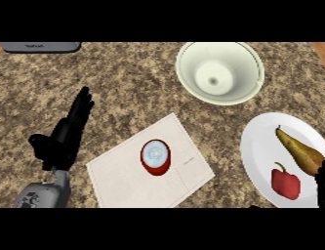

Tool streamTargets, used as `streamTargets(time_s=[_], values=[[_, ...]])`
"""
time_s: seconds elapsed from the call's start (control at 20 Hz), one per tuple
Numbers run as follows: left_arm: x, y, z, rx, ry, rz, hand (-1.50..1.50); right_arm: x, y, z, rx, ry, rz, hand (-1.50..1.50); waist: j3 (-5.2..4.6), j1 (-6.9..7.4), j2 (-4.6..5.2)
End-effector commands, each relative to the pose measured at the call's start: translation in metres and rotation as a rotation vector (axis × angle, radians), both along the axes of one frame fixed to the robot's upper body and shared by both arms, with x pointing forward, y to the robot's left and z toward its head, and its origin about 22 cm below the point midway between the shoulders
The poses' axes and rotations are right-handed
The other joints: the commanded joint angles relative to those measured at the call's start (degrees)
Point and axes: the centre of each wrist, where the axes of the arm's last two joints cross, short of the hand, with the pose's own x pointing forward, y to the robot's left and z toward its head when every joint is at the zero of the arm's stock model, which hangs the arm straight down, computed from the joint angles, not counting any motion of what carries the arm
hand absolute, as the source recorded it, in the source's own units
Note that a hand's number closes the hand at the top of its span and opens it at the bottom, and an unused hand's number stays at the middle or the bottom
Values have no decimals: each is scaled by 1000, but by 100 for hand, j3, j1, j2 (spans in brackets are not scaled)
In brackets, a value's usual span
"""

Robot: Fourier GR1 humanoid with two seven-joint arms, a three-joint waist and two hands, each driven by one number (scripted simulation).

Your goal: Pick the bell pepper from the plate and place it in the bowl

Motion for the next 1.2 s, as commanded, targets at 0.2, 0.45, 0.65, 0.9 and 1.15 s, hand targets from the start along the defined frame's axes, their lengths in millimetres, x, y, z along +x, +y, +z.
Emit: streamTargets(time_s=[0.2, 0.45, 0.65, 0.9, 1.15], values=[[-11, -10, 3, -16, -17, -1, 0, 27, -7, -21, -63, 74, -75, -150, -3, 34, 4], [5, 6, -5, 7, 6, -17, 0, 23, -14, -46, -140, 168, -84, -150, -3, 11, 8], [23, -4, -4, -23, 2, -1, 0, 38, -13, -39, -107, 139, -43, -150, -3, -5, 7], [2, 5, 9, -3, 7, -18, 0, 33, -9, -57, -238, 181, 119, 150, -2, 47, 4], [-1, 1, -6, -9, 7, -16, 0, 46, -6, -46, -314, 188, 157, 150, -5, 28, 6]])
